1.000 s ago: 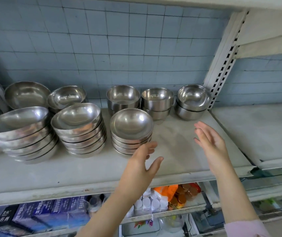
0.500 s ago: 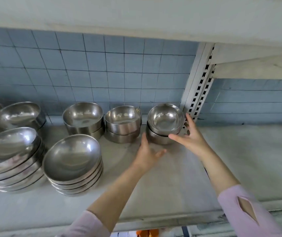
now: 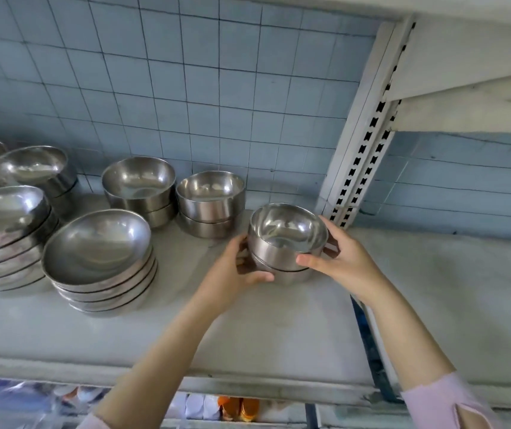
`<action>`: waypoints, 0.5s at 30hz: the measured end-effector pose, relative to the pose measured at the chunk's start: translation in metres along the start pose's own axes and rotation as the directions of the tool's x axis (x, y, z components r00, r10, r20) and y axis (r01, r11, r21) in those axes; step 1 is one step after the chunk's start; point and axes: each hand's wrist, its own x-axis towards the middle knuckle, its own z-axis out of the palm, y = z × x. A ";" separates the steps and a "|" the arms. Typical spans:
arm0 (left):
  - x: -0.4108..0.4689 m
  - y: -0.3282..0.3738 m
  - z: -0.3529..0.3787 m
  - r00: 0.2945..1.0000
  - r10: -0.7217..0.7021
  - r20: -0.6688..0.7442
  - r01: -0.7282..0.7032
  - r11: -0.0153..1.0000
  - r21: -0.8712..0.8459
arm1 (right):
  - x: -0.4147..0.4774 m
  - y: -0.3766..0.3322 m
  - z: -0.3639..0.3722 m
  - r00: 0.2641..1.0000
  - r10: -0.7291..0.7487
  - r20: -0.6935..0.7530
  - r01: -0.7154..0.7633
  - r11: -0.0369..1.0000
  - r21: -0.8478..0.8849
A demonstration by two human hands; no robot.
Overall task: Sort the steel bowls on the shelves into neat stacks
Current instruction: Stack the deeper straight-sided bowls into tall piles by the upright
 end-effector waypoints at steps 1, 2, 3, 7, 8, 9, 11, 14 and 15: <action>-0.012 -0.001 -0.003 1.000 0.008 -0.014 -0.008 0.999 0.042 | -0.011 0.001 0.002 1.000 -0.020 0.008 0.020 1.000 0.012; -0.022 -0.002 -0.004 0.999 0.019 -0.029 -0.017 0.997 0.070 | -0.021 0.002 0.003 1.000 -0.026 0.018 0.026 0.999 0.031; -0.030 -0.004 -0.003 0.999 0.029 -0.040 -0.025 0.996 0.087 | -0.030 0.003 0.004 1.000 -0.021 0.023 0.020 0.999 0.050; -0.045 -0.012 0.005 0.995 0.072 -0.071 -0.060 0.986 0.156 | -0.045 0.008 0.004 0.999 -0.046 -0.006 0.046 0.999 0.000; -0.045 -0.012 0.006 0.994 0.077 -0.079 -0.063 0.984 0.169 | -0.046 0.008 0.003 0.998 -0.057 -0.002 0.056 0.997 -0.060; -0.045 -0.012 0.006 0.993 0.079 -0.084 -0.062 0.981 0.183 | -0.045 0.006 0.001 0.998 -0.064 0.009 0.064 0.992 -0.112; -0.042 -0.012 0.004 0.992 0.087 -0.088 -0.067 0.975 0.210 | -0.042 0.002 -0.004 0.998 -0.056 0.035 0.061 0.984 -0.164; -0.043 -0.011 0.004 0.992 0.093 -0.081 -0.073 0.973 0.220 | -0.038 -0.003 -0.012 0.997 -0.050 0.062 0.059 0.987 -0.152; -0.044 -0.010 0.005 0.993 0.092 -0.078 -0.073 0.972 0.225 | -0.037 -0.006 -0.012 0.995 -0.061 0.081 0.073 0.986 -0.151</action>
